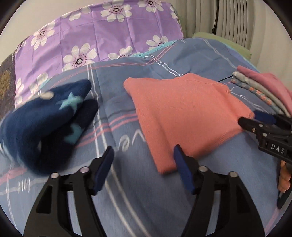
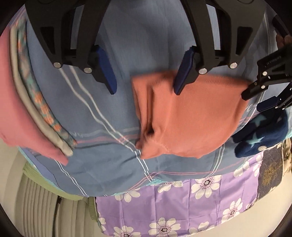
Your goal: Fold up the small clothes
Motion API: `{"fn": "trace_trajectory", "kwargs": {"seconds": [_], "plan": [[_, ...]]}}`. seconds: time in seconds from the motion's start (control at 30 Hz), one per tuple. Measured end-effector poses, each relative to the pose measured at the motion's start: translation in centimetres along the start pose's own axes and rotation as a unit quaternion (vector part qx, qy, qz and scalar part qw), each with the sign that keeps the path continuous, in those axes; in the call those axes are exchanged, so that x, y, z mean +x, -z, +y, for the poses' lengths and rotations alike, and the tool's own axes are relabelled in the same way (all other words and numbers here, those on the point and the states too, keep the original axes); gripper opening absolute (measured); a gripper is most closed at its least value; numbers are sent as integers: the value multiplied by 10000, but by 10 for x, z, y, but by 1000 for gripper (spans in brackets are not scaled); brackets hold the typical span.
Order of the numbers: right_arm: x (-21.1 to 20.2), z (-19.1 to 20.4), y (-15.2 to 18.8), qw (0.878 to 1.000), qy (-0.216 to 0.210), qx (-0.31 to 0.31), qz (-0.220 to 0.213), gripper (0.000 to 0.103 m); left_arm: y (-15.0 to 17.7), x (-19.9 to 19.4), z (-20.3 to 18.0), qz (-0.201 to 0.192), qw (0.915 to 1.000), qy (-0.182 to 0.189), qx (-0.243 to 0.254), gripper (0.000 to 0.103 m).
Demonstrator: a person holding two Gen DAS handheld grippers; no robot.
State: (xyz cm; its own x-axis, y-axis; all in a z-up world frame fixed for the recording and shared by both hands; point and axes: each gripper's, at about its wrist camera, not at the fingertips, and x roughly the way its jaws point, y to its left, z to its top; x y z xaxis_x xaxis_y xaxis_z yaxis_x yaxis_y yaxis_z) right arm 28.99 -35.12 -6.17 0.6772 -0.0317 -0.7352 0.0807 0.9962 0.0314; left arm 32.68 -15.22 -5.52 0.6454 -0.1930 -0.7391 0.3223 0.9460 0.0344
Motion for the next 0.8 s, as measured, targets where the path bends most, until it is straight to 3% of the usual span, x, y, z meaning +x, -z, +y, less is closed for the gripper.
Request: {"fn": "trace_trajectory", "kwargs": {"seconds": [0.03,0.1,0.27,0.4,0.53,0.63,0.8], "plan": [[-6,1,7,10000,84,-36,33,70,5,-6,3,2,9999,92,-117,81],[-27,7,21,9994,283,-189,-91,70,14,-21,8,-55,9989,334,-325,83],[-90,17,47,9991,265,-100,-323,74,33,-77,6,-644,9974,90,-296,93],[-139,24,61,9981,84,-11,-608,79,49,-124,-1,-1016,9945,123,-210,101],[-180,34,77,9960,26,-82,-893,85,67,-164,-8,-1336,9909,59,-156,101],[-207,39,92,9938,79,-112,-1101,89,84,-191,-15,-1509,9881,-209,-197,101],[-232,39,118,9929,114,-64,-1182,92,108,-214,-23,-1465,9882,-327,-300,101]]}}
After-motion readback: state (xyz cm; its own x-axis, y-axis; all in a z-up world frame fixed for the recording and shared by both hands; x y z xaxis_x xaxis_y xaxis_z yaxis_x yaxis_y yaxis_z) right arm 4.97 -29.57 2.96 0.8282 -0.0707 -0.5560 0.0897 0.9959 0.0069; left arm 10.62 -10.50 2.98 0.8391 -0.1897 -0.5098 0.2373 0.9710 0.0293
